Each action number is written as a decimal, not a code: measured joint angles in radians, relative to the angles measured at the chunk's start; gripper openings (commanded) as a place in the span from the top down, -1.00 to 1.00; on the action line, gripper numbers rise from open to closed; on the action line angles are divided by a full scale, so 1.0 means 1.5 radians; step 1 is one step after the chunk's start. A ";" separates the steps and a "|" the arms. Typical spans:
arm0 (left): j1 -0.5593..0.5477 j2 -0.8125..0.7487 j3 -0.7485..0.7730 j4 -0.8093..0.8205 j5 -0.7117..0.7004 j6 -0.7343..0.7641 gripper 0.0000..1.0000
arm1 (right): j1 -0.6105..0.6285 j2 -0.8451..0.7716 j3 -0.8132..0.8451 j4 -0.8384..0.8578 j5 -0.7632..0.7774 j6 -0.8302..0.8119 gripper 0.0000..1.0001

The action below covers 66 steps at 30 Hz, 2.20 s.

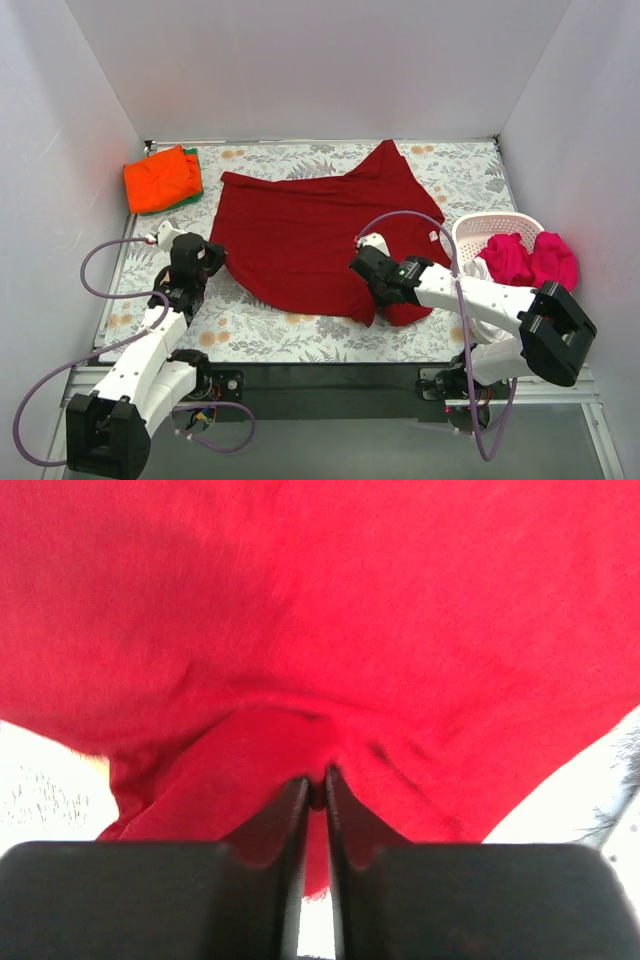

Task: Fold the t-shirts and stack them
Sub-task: Fold the tshirt

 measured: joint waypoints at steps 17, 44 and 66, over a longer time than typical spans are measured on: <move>0.000 0.049 0.005 0.037 -0.001 0.019 1.00 | -0.012 -0.135 0.005 -0.003 0.036 0.029 0.11; 0.000 0.059 0.005 0.057 0.019 0.023 1.00 | -0.120 -0.253 -0.233 0.121 -0.064 0.168 -0.14; 0.000 0.059 0.005 0.061 0.019 0.025 1.00 | -0.152 -0.259 -0.270 0.200 -0.125 0.152 0.91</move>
